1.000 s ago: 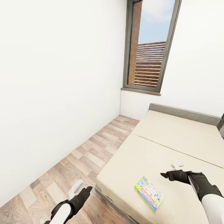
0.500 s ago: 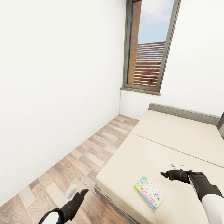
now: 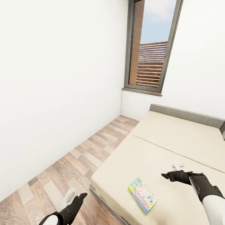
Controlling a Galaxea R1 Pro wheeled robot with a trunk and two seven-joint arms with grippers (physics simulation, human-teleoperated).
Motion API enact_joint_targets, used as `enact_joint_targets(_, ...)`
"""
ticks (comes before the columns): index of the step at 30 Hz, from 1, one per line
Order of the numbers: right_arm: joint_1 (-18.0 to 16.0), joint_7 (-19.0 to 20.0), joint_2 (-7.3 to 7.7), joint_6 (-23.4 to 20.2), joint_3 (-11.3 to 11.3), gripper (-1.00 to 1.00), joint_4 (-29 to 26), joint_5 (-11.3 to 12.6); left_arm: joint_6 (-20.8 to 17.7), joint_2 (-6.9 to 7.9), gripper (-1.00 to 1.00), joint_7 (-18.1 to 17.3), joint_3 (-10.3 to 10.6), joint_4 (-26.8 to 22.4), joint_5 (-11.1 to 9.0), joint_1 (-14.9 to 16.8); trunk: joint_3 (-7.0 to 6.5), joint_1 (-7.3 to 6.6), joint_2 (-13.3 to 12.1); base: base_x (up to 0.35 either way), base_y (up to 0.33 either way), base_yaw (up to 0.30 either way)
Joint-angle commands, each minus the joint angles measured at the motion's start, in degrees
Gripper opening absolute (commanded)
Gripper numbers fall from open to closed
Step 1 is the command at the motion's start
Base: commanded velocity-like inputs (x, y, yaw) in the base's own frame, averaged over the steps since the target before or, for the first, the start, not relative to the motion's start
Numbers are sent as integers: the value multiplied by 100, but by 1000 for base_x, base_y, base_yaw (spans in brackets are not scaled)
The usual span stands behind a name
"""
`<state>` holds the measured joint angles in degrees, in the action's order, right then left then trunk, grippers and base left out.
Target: Put all the toys in the child's room - the three board games (two on the bed and one on the table), the two jigsaw puzzles on the table, and the tennis ball on the table - inside the toy box on the table in the child's room.
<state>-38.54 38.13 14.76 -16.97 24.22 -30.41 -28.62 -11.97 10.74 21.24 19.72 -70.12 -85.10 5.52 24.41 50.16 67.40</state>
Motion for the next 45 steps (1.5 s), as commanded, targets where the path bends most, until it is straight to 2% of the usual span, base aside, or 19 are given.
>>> enact_joint_targets(1, -5, 45, -3, -25, 38, 100, -9, -46, -4, 7, 100, 64, -17, -38, -78, 3, 7, 0, 4, 0, -106, 46)
enact_joint_targets(4, -4, 47, -1, -27, 39, 100, -9, -52, -54, -8, 100, 90, -146, -78, -171, 2, 43, 44, 85, 0, -61, 26)
enact_joint_targets(11, -4, 63, 7, -47, 37, 100, 6, -68, -134, -10, 100, 105, -237, -82, -193, 7, 168, 198, 365, 0, -19, 8)
enact_joint_targets(13, -69, 128, -59, -113, -29, 100, 15, -1, -161, 20, 100, 61, -199, -144, -132, -56, 168, 197, 364, 0, 0, 0)
enact_joint_targets(18, -225, 289, -212, -126, -189, 100, -9, 152, -162, 35, 100, 58, -223, -212, -173, -66, 168, 197, 364, 0, 0, 0)
enact_joint_targets(20, -225, 331, -212, -126, -241, 100, -9, 152, -162, 35, 100, 58, -223, -212, -173, -66, 168, 197, 364, 0, 0, 0)
enact_joint_targets(36, -225, 331, -212, -126, -241, 100, -9, 152, -162, 35, 100, 58, -223, -212, -173, -66, 168, 197, 364, 0, 0, 0)
enact_joint_targets(37, -199, 297, -198, -93, -208, 100, -28, 119, -163, 47, 100, 56, -243, -245, -207, -73, 168, 197, 364, 0, 0, 0)
enact_joint_targets(41, -185, 169, -315, -61, -79, 100, -85, -9, -158, 115, 100, 49, -295, -373, -292, -109, 168, 197, 364, 0, 0, 0)
enact_joint_targets(45, -181, 56, -348, -63, 49, 100, -100, -59, -157, 132, 100, 53, -312, -502, -315, -118, 239, 285, 524, 0, 0, 0)
